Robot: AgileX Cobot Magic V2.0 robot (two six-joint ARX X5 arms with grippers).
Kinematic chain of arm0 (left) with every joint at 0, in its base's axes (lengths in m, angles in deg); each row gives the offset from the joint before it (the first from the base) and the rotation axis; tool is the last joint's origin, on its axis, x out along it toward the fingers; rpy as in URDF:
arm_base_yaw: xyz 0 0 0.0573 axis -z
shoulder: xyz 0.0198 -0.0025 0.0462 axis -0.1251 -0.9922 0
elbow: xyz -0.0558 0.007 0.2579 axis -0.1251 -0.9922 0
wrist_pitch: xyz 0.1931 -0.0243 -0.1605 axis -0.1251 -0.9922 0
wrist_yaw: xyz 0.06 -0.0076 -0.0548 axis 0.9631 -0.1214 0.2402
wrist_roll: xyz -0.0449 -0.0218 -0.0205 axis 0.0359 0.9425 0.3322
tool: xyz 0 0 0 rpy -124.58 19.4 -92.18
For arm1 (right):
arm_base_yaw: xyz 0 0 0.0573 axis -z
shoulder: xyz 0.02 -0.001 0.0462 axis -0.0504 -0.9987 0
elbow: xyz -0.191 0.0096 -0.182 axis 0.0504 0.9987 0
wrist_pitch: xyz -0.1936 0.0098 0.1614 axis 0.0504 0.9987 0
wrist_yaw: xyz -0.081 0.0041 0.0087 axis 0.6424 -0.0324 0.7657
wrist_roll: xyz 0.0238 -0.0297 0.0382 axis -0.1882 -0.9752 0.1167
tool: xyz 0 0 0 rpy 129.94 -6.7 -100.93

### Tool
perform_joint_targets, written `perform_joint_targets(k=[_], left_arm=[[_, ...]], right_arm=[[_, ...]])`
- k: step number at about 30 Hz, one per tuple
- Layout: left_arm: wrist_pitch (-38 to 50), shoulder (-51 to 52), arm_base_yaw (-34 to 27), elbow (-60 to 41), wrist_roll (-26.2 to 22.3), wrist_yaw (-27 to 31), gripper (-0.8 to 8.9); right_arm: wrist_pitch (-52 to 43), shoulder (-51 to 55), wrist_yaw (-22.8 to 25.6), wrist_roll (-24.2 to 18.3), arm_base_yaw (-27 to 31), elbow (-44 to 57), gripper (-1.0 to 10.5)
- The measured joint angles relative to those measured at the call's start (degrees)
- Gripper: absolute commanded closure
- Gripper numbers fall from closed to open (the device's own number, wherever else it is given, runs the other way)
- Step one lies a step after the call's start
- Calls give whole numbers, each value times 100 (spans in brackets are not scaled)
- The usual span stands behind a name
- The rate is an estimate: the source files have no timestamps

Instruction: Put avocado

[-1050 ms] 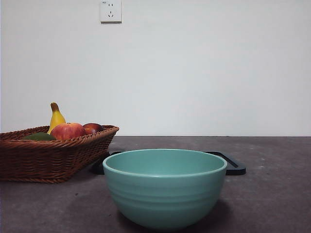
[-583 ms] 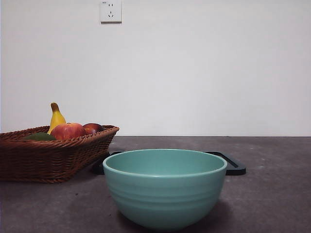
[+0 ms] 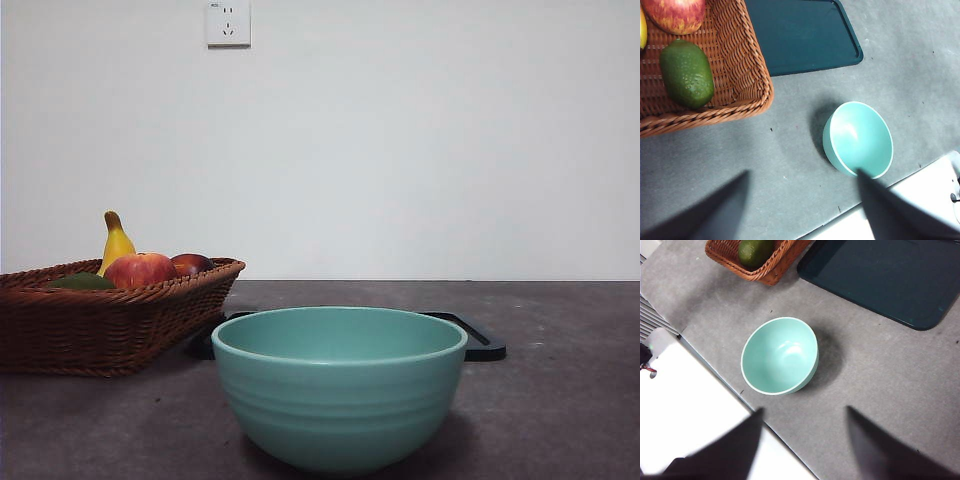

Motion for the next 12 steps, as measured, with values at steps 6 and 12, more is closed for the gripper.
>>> perform_joint_targets(k=[6,12], left_arm=[[31,-146,0,0,0,105,399],[632,-741,33,2,0,431,404]], right_arm=[[-20,0,2,7,0,0,549],[-39,0,0,22,0,0,549]])
